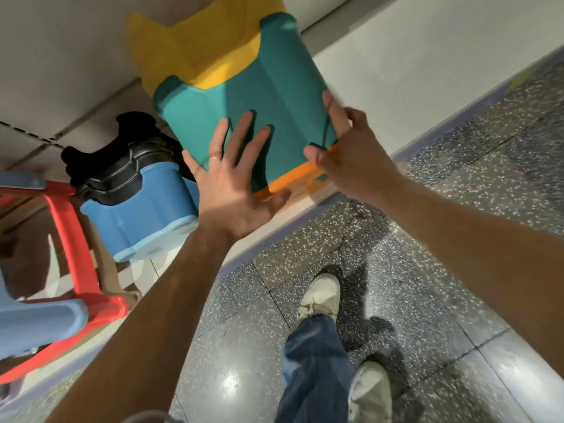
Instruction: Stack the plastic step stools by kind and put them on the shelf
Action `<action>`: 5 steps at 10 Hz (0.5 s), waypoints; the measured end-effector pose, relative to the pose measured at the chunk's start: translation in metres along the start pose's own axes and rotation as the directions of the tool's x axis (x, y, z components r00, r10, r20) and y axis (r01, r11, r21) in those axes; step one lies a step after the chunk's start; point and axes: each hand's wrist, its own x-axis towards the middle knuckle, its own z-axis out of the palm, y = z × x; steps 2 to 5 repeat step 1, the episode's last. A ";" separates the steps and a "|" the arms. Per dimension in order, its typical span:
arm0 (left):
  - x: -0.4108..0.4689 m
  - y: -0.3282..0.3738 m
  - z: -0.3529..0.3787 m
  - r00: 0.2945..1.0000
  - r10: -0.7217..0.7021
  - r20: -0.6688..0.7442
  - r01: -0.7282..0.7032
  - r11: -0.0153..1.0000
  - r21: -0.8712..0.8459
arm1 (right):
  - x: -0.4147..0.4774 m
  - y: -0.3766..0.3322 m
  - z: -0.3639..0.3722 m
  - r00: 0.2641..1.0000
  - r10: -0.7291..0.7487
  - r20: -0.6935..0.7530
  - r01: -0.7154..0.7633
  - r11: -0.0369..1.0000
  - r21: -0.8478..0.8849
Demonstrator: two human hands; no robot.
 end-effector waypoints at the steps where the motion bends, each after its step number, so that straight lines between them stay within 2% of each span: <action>1: -0.032 0.012 0.001 0.997 0.044 0.060 -0.041 0.998 -0.054 | -0.042 -0.009 -0.017 0.996 -0.083 0.021 0.085 0.936 -0.342; 5: -0.032 0.012 0.001 0.997 0.044 0.060 -0.041 0.998 -0.054 | -0.042 -0.009 -0.017 0.996 -0.083 0.021 0.085 0.936 -0.342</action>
